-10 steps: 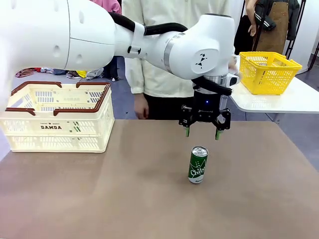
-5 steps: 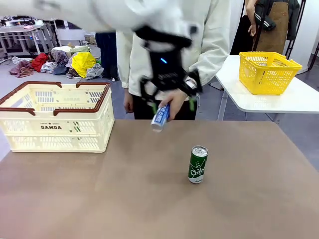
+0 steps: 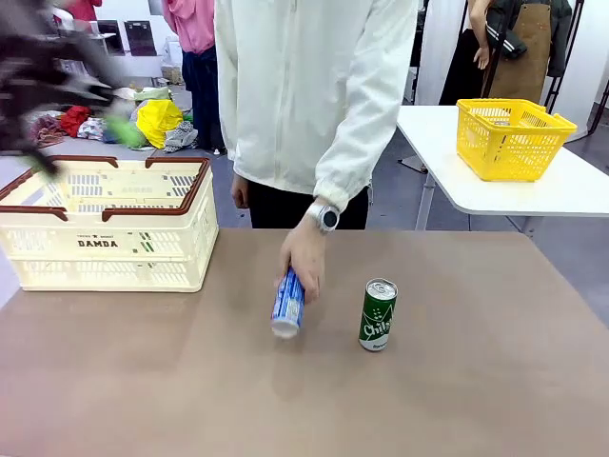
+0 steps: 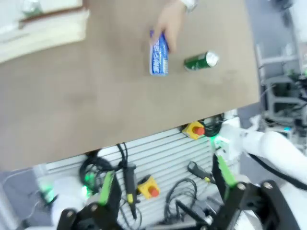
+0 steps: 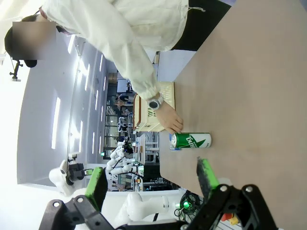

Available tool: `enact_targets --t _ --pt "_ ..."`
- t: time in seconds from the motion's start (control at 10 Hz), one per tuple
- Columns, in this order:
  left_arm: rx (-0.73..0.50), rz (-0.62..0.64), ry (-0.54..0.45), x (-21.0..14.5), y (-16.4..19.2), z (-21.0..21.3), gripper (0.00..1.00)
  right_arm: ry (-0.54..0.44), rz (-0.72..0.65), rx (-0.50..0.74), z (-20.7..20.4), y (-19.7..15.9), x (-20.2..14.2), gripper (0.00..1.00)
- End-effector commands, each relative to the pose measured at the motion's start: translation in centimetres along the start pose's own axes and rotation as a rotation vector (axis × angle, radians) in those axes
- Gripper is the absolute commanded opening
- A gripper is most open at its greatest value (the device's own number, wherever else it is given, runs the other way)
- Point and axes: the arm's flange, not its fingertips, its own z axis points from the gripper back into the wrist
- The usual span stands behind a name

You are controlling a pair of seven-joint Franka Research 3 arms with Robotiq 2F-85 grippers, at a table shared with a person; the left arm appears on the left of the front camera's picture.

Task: Place the drinks into the Shopping basket.
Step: Pick up one drink and place it into the Shopping basket.

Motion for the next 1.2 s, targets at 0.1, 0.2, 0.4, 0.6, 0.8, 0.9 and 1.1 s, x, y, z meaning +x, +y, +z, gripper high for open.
enact_targets --t 0.1,0.2,0.4,0.6,0.8,0.9,1.1 --pt "-0.182 0.045 -0.157 -4.1 7.9 2.5 1.00 0.008 0.022 0.006 0.2 0.1 -0.1 1.00" --pt "-0.185 0.039 -0.165 -4.1 8.2 2.0 1.00 0.008 0.022 0.006 0.2 0.1 -0.1 1.00" --pt "-0.181 0.088 -0.174 -3.4 8.5 1.5 1.00 0.008 0.022 0.006 0.2 0.1 -0.1 1.00" --pt "-0.160 0.131 -0.161 -2.4 7.8 1.1 1.00 0.008 0.022 0.006 0.2 0.1 -0.1 1.00" --pt "-0.154 0.174 -0.152 -1.2 6.4 0.5 1.00 0.008 0.022 0.006 0.2 0.1 -0.1 1.00" --pt "-0.126 0.203 -0.148 -0.6 5.6 0.3 1.00 0.008 0.022 0.006 0.2 0.1 -0.1 1.00" --pt "-0.072 0.274 -0.137 1.1 3.6 -0.8 1.00 0.008 0.022 0.006 0.2 0.1 -0.1 1.00"
